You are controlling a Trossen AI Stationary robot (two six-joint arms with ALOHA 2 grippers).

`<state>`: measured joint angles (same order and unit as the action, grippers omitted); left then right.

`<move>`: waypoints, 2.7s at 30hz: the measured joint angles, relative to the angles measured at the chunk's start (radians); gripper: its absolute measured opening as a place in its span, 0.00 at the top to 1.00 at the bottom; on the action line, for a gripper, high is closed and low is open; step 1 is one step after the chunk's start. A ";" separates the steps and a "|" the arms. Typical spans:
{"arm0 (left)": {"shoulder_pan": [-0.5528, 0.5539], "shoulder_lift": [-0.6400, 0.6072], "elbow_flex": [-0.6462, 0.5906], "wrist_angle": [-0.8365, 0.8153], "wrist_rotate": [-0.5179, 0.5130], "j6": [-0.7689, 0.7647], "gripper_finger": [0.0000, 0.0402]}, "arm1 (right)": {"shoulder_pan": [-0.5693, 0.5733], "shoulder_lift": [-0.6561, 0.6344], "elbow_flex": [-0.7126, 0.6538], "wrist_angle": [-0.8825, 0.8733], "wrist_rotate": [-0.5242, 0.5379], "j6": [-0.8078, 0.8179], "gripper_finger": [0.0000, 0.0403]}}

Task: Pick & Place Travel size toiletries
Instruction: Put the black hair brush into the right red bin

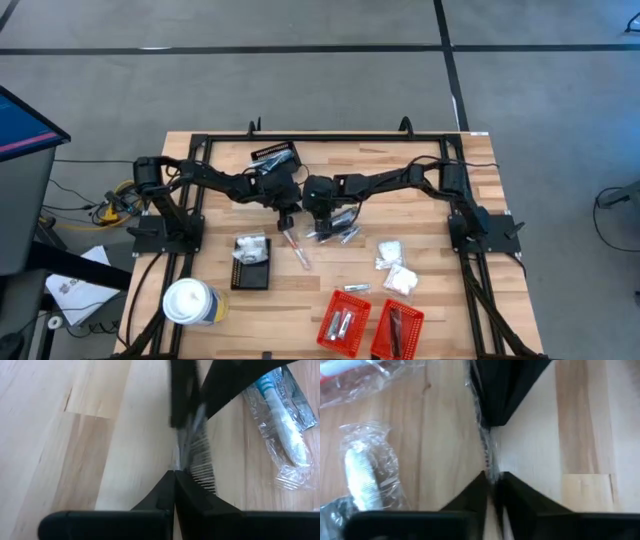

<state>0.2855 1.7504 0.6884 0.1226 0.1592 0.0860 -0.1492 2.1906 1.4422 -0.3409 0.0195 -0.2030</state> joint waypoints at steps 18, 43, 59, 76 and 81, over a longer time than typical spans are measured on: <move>-0.039 -0.465 -0.111 -0.048 -0.136 0.004 1.00 | 0.158 -0.322 -0.010 -0.169 0.275 0.047 0.99; -0.117 -0.935 -0.326 0.159 -0.080 -0.023 1.00 | 0.575 -0.532 -0.009 -0.115 0.502 0.274 1.00; -0.128 -0.882 -0.291 0.267 -0.053 -0.055 1.00 | 0.992 -0.519 -0.001 -0.359 0.415 1.807 1.00; -0.272 -0.880 -0.284 0.279 -0.045 -0.058 1.00 | 1.053 -0.127 0.418 -0.962 -0.116 2.352 1.00; -0.275 -0.880 -0.284 0.284 -0.049 -0.057 1.00 | 1.046 -0.123 0.420 -0.999 -0.154 2.321 1.00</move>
<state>0.0109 0.8707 0.4042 0.4068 0.1101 0.0288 0.8966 2.0674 1.8618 -1.3395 -0.1349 2.1185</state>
